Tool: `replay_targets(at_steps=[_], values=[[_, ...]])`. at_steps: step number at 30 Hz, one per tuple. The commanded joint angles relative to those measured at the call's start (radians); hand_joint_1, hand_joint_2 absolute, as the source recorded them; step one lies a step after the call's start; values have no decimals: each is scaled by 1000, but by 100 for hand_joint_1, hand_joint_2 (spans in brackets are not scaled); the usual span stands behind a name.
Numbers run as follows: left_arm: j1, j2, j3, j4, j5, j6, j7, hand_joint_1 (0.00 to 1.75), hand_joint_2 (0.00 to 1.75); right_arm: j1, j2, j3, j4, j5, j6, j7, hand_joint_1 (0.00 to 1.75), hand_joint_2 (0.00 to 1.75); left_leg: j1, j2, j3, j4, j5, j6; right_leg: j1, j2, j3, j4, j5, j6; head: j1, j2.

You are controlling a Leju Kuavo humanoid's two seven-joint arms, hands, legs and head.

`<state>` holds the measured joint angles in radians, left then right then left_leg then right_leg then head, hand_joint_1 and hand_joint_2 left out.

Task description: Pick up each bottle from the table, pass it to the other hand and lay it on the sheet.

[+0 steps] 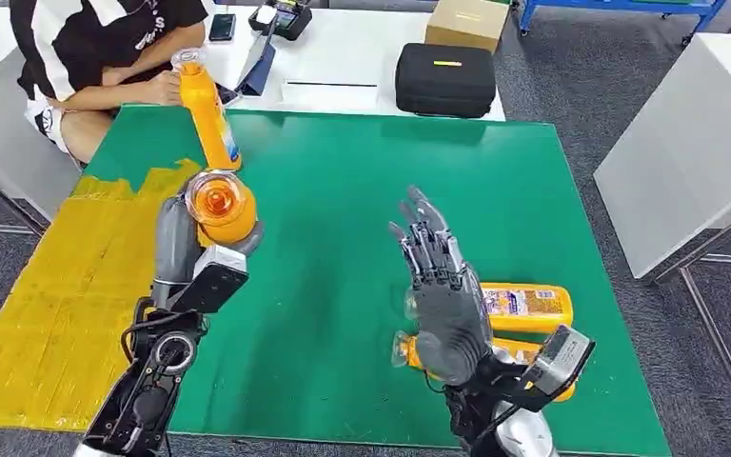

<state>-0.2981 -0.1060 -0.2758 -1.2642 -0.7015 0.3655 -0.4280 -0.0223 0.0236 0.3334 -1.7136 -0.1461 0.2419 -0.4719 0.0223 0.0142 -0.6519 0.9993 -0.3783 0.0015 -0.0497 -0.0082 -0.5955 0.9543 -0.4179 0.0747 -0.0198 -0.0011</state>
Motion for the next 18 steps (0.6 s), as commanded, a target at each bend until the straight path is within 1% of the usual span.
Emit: replay_targets(at_steps=[1, 2, 3, 4, 6, 8, 9, 10, 11, 12, 14, 15, 16, 17, 18], values=[[-96, 59, -86, 176, -285, 119, 89, 175, 175, 13, 7, -59, -11, -57, 106, -3, 0, 175, 0, -2, 4, 0, -1, 0, 1, -1, 4, 0, -2, -5, 0, 0], [-108, 66, -100, 207, -388, 139, 132, 175, 175, 16, 14, -71, -14, -65, 125, 3, 0, 175, 0, -3, 5, -1, -2, 0, 1, -2, 5, 0, -2, -6, 0, 0], [-121, 73, -113, 237, -475, 149, 170, 175, 175, 14, 16, -78, -13, -75, 140, 8, 0, 175, 0, -2, 3, -1, 0, 0, 1, -2, 3, 0, -1, -4, 0, 0], [-138, 84, -134, 269, -569, 148, 210, 175, 175, 12, 18, -85, -12, -76, 143, 8, 0, 175, 1, -3, 7, 0, -2, 0, 1, -2, 7, 0, -3, -7, 0, 0], [-184, 93, -179, 375, -803, 140, 307, 175, 175, 4, 19, -96, -1, -83, 158, 13, 0, 175, 0, -2, 2, -1, 0, 0, 0, -1, 3, 0, -1, -3, 0, 0], [-217, 97, -209, 461, -869, 139, 328, 175, 175, 5, 16, -99, 4, -79, 161, 5, 0, 175, 0, -3, 6, -1, -1, 1, 1, -1, 6, 0, -2, -6, 0, 0], [-253, 119, -282, 526, -869, 145, 365, 175, 175, 8, 15, -102, 5, -77, 158, -2, 0, 175, 0, -3, 5, -1, -1, 1, 1, -2, 5, 0, -2, -5, 0, 0], [-277, 131, -329, 568, -869, 148, 394, 175, 175, 10, 13, -103, 5, -77, 158, -3, 0, 175, 0, -3, 3, -1, 0, 0, 0, -2, 4, -1, -1, -4, 0, 0], [-293, 134, -350, 601, -869, 148, 406, 175, 175, 13, 10, -104, 4, -79, 159, -5, 0, 175, 0, -4, 6, -1, -1, 1, 1, -2, 7, 0, -2, -6, 0, 0], [-315, 144, -385, 644, -869, 141, 431, 175, 175, 19, 10, -105, 2, -80, 158, -6, 0, 175, 1, -3, 5, -1, -1, 0, 1, -2, 5, 0, -1, -6, 0, 0], [-335, 156, -410, 698, -869, 125, 455, 175, 175, 23, 12, -103, -2, -71, 151, -6, 0, 175, 0, -2, 4, -1, 0, 0, 1, -1, 4, 0, -1, -4, 0, 0], [-331, 159, -410, 703, -869, 130, 453, 175, 175, 23, 13, -103, -3, -71, 150, -6, 0, 175, 1, -2, 6, -1, -1, 0, 1, -1, 6, 0, -2, -6, 0, 0], [-332, 158, -387, 724, -869, 128, 440, 175, 175, 22, 13, -101, -4, -70, 149, -6, 0, 175, 0, -1, 6, -1, -1, 0, 1, 0, 5, 0, -1, -5, 0, 0], [-330, 152, -341, 752, -841, 131, 370, 175, 175, 18, 10, -98, -10, -74, 146, -11, 0, 175, 1, -1, 6, 0, -2, 0, 1, 1, 6, 0, -2, -6, 0, 0], [-328, 156, -325, 762, -827, 130, 338, 175, 175, 17, 9, -99, -15, -75, 143, -14, 0, 175, 1, 1, 5, -1, -1, 0, 1, 1, 4, 0, -1, -5, 0, 0]])
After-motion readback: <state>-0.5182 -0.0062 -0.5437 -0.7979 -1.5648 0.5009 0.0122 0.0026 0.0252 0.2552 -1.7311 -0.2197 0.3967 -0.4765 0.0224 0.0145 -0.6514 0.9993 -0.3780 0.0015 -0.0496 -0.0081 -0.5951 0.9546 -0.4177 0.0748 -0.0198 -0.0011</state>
